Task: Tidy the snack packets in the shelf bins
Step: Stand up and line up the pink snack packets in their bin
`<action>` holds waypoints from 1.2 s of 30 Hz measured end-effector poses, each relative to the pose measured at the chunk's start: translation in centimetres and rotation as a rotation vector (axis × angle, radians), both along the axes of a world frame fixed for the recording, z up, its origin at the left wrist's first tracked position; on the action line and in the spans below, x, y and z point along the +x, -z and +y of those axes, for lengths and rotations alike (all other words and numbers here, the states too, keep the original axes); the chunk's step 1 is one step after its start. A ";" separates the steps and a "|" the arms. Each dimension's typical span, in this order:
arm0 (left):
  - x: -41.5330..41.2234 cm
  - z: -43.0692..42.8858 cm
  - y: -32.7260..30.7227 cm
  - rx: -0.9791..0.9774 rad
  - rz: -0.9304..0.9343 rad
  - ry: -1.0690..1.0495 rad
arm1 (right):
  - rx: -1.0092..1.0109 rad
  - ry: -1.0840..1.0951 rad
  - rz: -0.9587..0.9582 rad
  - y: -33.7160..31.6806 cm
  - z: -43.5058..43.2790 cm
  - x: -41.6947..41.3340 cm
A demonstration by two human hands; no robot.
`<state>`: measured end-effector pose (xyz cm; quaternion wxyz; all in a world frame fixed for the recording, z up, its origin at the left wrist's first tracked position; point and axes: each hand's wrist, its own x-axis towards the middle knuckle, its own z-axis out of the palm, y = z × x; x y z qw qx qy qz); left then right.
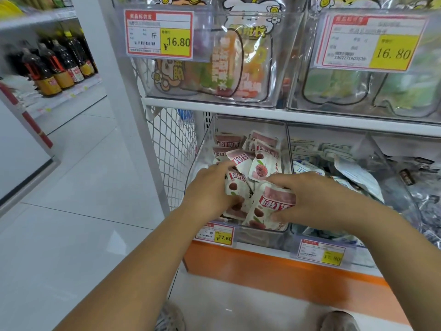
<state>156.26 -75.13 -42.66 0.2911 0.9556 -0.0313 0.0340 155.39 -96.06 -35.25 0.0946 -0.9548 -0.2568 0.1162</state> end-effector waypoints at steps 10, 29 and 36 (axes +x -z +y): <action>-0.4 0.7 -0.9 -0.570 0.040 -0.055 | 0.065 -0.012 0.134 1.7 1.0 0.3; -2.2 0.3 -1.3 -0.559 0.212 0.264 | 0.265 0.098 -0.285 1.1 0.5 0.7; -2.0 0.8 -1.9 -0.567 0.260 0.276 | 0.203 -0.082 -0.270 0.5 0.4 1.6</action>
